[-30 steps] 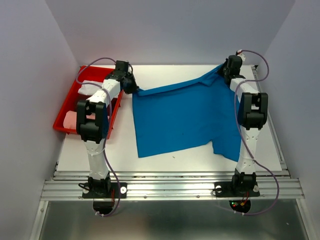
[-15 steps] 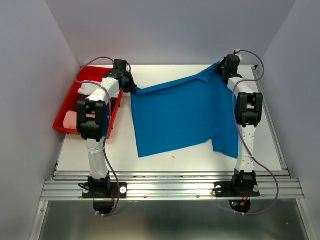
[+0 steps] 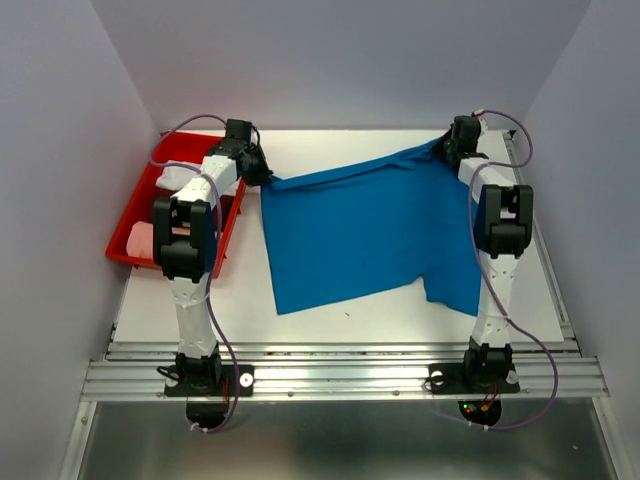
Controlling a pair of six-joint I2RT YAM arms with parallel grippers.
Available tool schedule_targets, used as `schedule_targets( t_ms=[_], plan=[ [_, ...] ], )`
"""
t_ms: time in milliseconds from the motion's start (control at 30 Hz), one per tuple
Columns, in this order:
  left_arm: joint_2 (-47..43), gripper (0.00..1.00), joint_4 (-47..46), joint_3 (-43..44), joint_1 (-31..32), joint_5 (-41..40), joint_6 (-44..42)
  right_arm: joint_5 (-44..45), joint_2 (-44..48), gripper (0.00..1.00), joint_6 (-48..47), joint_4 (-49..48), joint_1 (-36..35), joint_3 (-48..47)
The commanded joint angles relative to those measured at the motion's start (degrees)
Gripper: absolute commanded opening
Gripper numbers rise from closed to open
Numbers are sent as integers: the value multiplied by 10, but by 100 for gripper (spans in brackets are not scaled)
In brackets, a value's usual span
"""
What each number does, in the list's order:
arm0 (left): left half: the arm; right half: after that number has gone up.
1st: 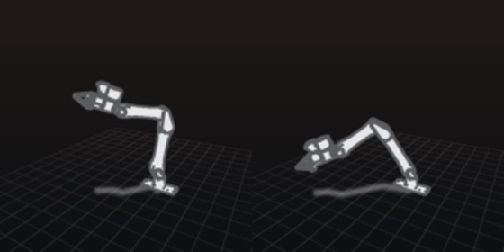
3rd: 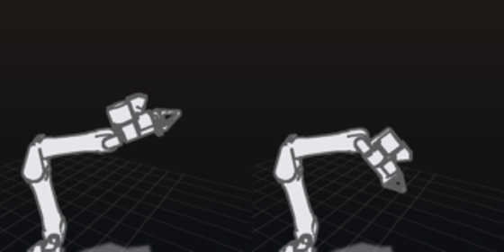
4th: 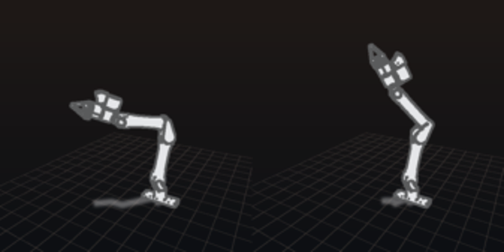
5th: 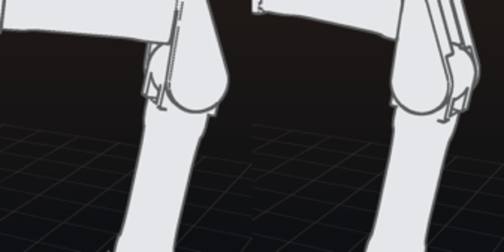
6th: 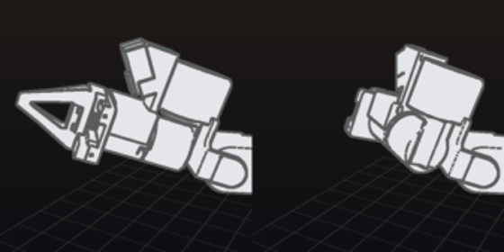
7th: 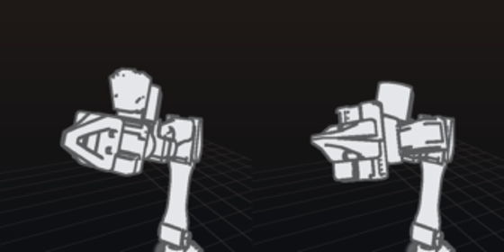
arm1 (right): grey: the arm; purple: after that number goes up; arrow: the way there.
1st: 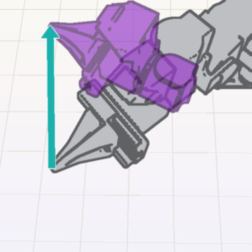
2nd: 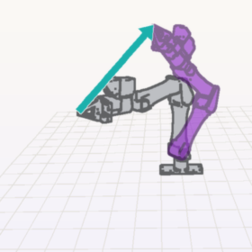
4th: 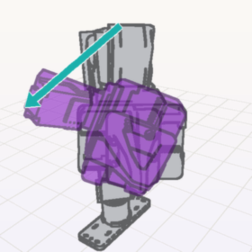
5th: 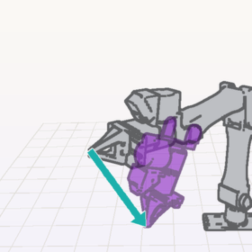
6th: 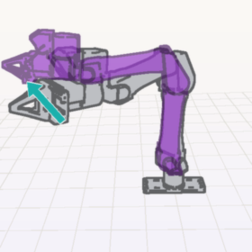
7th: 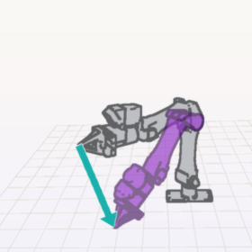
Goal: Roll the t-shirts
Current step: Fold the T-shirt at the center of the board.
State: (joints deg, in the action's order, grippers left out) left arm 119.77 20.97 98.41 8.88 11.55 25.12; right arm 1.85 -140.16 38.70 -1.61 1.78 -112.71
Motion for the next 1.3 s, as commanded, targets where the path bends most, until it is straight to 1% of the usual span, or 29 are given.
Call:
schedule_targets(
  t_ms=[0, 67, 133, 300, 400, 667, 800, 1033, 1267],
  plan=[
    [-37, 0, -1, -17, -3, 4, -13, 44, 104, 1, 36, 9, 0, 63],
    [-42, 0, 1, -24, 0, 1, -14, 53, 131, 1, 41, 14, 0, 81],
    [-47, 0, 0, -36, 2, 1, -14, 64, 146, 1, 48, 42, 0, 106],
    [-68, 0, -9, -63, 7, 5, -14, 76, 208, 1, 55, 40, 0, 185],
    [-78, 0, -10, -72, 9, 5, -16, 81, 235, 1, 55, 40, 0, 214],
    [-105, 0, -9, -97, 14, -2, -22, 93, 296, 1, 60, 38, 0, 323],
    [-124, 0, -9, -115, 16, -6, -24, 103, 325, 1, 64, 39, 0, 361],
    [-140, 0, -17, -153, 25, -6, -23, 112, 364, 1, 68, 50, 5, 412],
    [-153, 0, -19, -169, 32, -9, -22, 92, 382, 1, 55, 57, 26, 428]
  ],
)
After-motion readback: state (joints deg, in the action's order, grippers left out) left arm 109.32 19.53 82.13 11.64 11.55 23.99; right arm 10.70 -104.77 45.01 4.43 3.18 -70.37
